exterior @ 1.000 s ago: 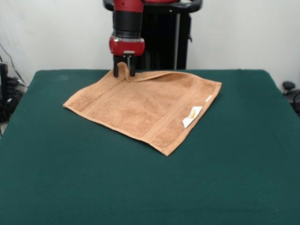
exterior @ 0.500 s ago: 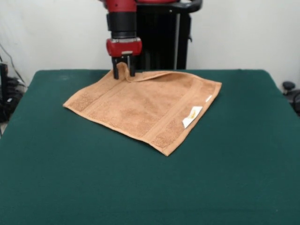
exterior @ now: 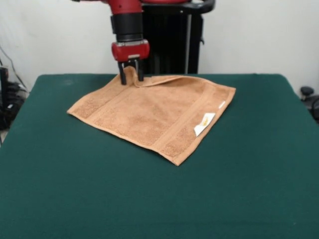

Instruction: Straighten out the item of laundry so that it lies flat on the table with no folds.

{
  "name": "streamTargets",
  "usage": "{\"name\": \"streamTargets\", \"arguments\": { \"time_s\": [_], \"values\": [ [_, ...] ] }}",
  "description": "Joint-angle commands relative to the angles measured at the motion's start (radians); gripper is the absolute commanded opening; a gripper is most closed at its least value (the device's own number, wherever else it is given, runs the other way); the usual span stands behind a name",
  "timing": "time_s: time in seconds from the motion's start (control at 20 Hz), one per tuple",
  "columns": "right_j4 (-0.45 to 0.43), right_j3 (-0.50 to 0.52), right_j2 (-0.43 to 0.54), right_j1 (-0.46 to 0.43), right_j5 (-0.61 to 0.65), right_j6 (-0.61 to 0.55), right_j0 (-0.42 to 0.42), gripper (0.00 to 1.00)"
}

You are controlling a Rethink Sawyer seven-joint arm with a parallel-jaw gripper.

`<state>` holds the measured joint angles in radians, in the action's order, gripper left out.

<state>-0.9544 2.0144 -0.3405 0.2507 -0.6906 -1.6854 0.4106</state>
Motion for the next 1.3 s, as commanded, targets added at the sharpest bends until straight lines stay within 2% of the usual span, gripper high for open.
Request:
{"name": "streamTargets", "arguments": {
  "time_s": [0.05, 0.35, 0.5, 0.6, 0.65, 0.75, 0.8, 0.9, 1.05, 1.2, 1.3],
  "values": [
    [-0.050, -0.221, 0.295, -0.029, 0.163, -0.231, 0.023, 1.00],
    [-0.216, -0.214, 0.422, 0.013, 0.261, -0.309, 0.112, 1.00],
    [-0.349, -0.139, 0.582, 0.088, 0.440, -0.391, 0.221, 1.00],
    [-0.378, -0.046, 0.756, 0.131, 0.615, -0.357, 0.361, 1.00],
    [-0.359, -0.003, 0.843, 0.139, 0.692, -0.305, 0.437, 1.00],
    [-0.255, 0.056, 0.989, 0.133, 0.834, -0.135, 0.584, 1.00],
    [-0.196, 0.071, 1.025, 0.136, 0.872, -0.059, 0.626, 1.00],
    [-0.105, 0.095, 1.082, 0.145, 0.930, 0.061, 0.679, 1.00],
    [-0.005, 0.104, 1.169, 0.109, 1.031, 0.216, 0.751, 1.00],
    [0.042, 0.106, 1.233, 0.094, 1.088, 0.303, 0.793, 1.00],
    [0.064, 0.096, 1.273, 0.053, 1.139, 0.364, 0.826, 1.00]
  ]
}}
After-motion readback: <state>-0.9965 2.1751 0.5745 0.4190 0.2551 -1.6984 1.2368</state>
